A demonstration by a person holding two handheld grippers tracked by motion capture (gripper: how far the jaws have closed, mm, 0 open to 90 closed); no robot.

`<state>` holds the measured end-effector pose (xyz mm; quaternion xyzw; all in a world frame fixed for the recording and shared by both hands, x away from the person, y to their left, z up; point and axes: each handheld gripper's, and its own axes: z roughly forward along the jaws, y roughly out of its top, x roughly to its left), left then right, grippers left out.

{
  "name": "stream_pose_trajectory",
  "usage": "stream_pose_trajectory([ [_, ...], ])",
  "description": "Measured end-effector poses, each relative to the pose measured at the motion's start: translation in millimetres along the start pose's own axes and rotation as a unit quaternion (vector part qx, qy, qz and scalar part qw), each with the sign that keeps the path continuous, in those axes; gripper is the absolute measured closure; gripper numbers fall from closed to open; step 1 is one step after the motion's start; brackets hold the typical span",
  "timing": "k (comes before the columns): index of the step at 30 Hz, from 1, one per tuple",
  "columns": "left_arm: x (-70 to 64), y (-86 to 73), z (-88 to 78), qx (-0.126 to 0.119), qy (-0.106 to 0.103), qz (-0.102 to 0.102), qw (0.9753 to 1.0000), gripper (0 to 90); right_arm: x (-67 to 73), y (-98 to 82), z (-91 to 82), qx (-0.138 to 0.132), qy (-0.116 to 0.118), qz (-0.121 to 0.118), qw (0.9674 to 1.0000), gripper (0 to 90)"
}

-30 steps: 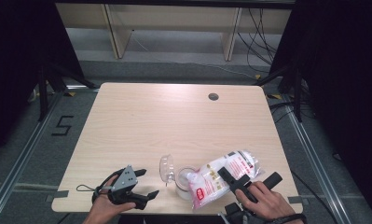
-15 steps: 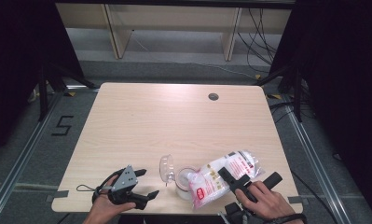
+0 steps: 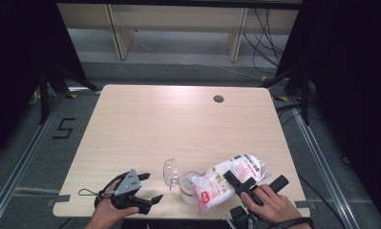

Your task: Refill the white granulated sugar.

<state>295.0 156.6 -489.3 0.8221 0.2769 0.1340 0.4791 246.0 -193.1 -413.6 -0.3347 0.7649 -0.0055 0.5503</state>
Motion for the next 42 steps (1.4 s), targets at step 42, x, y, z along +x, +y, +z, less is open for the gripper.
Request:
stream_pose_trajectory([
  [42,0.2,0.1,0.1,-0.002,-0.003,0.0,1.0,15.6,-2.4,0.5,-1.8,0.002,0.003,-0.011,0.9999,70.3],
])
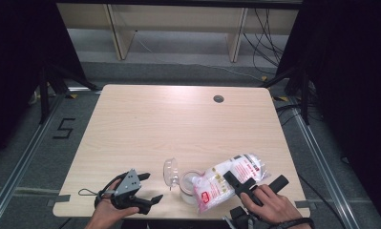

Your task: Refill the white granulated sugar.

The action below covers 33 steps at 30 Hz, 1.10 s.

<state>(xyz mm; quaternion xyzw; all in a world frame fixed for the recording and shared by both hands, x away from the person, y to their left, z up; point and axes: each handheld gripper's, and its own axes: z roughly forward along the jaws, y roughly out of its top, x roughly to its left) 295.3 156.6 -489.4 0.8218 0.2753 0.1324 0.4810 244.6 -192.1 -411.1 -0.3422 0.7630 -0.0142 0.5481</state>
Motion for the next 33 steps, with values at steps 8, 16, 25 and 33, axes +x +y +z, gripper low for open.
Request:
stream_pose_trajectory([
  [8,-0.2,0.0,-0.2,0.001,0.002,0.0,1.0,15.6,-0.7,-0.6,0.2,0.002,0.005,-0.012,0.9999,70.4],
  [16,-0.6,-0.1,-0.1,0.002,0.002,-0.002,1.0,15.6,-2.1,0.5,-0.5,-0.002,0.007,-0.015,0.9999,70.6],
  [25,0.0,-0.2,0.3,0.003,0.001,0.0,1.0,15.6,-2.5,1.6,-0.3,0.004,0.008,-0.019,0.9998,70.7],
  [33,-0.7,-0.4,0.9,0.002,-0.003,-0.006,1.0,15.6,-3.2,1.6,-0.6,0.004,0.006,-0.022,0.9997,70.8],
])
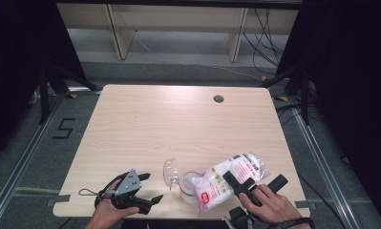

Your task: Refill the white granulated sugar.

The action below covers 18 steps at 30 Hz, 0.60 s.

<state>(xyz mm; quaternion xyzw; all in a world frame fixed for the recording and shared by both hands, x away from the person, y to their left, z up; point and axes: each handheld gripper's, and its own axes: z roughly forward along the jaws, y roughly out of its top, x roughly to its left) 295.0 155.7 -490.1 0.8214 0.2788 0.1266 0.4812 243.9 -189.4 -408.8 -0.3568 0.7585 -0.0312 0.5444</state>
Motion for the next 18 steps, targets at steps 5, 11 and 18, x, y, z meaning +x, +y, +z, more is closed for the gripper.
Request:
stream_pose_trajectory([
  [5,0.3,0.1,-0.4,0.001,0.001,0.002,1.0,15.6,-0.4,-0.2,0.1,-0.002,-0.001,-0.001,1.0,70.9],
  [11,0.5,0.0,-0.7,0.002,0.004,0.005,1.0,15.6,-0.3,-0.8,-0.1,-0.001,0.0,-0.003,1.0,71.0],
  [18,1.0,0.3,-0.9,0.002,0.005,0.008,1.0,15.6,-0.2,-0.7,-0.1,0.0,0.001,-0.002,1.0,71.1],
])
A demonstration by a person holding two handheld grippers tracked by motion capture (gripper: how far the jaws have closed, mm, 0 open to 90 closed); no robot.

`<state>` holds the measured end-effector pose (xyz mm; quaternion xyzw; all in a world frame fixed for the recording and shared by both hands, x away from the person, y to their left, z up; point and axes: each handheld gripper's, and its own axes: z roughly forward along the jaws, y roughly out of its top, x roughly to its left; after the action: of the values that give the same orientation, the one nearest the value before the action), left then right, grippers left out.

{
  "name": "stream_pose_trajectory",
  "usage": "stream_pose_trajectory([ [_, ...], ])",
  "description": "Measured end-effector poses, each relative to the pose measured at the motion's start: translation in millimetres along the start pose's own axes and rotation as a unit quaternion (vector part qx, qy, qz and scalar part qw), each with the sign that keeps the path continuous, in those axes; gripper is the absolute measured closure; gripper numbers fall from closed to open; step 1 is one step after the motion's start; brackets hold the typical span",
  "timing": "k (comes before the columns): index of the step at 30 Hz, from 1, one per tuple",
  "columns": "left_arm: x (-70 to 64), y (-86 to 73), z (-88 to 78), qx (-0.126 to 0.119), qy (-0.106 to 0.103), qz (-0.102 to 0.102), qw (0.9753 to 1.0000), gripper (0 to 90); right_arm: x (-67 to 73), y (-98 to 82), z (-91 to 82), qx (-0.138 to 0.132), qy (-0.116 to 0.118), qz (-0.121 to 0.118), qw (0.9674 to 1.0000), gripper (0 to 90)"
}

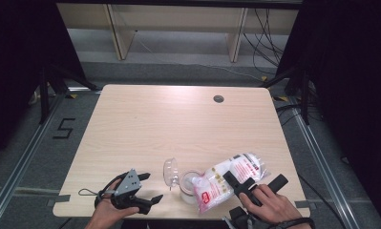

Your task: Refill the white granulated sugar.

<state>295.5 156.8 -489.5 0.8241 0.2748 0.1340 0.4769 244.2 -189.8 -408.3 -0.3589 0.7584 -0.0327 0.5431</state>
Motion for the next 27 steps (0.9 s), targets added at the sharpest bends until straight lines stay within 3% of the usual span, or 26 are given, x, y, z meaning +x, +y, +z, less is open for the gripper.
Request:
stream_pose_trajectory([
  [27,-1.1,0.0,0.0,-0.002,0.0,-0.004,1.0,15.6,-0.7,-0.8,-0.9,0.004,0.003,-0.009,0.9999,71.6],
])
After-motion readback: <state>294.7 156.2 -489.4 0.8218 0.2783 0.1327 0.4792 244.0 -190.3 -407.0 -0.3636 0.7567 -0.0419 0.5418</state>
